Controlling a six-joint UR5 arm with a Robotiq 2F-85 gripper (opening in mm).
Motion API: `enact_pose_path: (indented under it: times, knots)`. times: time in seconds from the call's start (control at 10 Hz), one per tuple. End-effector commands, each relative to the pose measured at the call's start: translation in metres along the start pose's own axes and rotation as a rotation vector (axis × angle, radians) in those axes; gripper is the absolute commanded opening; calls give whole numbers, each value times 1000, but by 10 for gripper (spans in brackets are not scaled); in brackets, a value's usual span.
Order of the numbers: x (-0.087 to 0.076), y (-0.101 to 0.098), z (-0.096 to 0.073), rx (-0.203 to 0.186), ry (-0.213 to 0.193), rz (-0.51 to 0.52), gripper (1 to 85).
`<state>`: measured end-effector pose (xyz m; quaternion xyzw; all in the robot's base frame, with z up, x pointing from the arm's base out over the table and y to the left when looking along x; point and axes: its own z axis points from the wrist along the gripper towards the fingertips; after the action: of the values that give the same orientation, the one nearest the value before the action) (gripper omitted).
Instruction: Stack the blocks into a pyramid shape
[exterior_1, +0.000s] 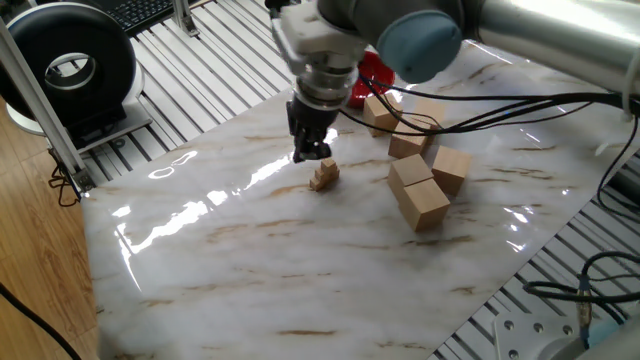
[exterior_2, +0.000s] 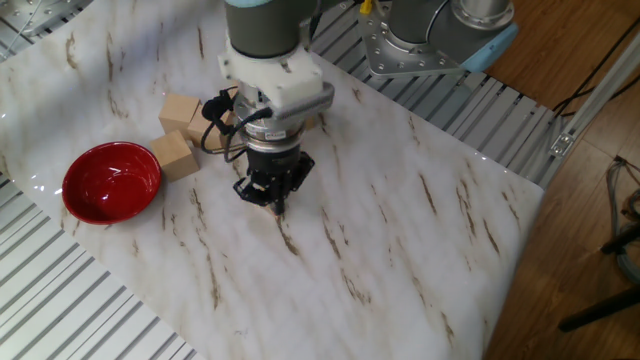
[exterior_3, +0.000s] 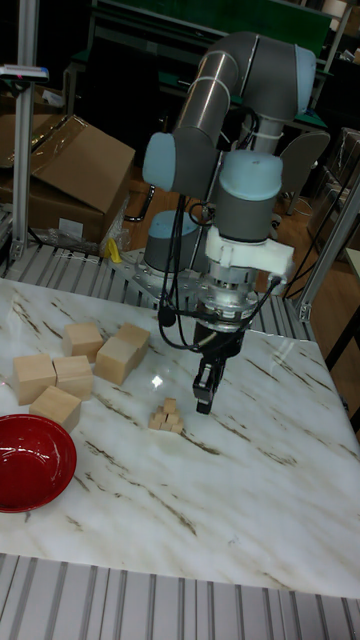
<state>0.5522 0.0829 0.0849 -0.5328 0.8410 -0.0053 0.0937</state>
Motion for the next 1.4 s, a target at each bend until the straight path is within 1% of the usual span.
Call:
enact_pose_path:
  times: [0.0,0.1,0.2,0.4,0.5,0.6,0.7,0.8,0.9,1.0,1.1,1.2,1.3]
  knots:
    - [-11,-3,-14,23,13,323,10]
    - [-7,-9,-17,43,22,373,10]
    - [-5,-17,-19,68,15,462,10]
    - [0,-40,-27,165,-12,668,10]
    - [6,-46,-29,197,-8,802,10]
    - [25,-43,-30,210,52,929,10]
    - [25,-24,-29,145,82,1070,10]
    - [25,-18,-29,127,92,1140,10]
    - [22,-4,-30,85,112,1236,10]
    - [12,17,-32,6,124,1379,10]
    - [2,30,-35,-48,125,1489,10]
    - [9,41,-39,-57,176,1552,10]
    - [11,44,-38,-57,199,1611,10]
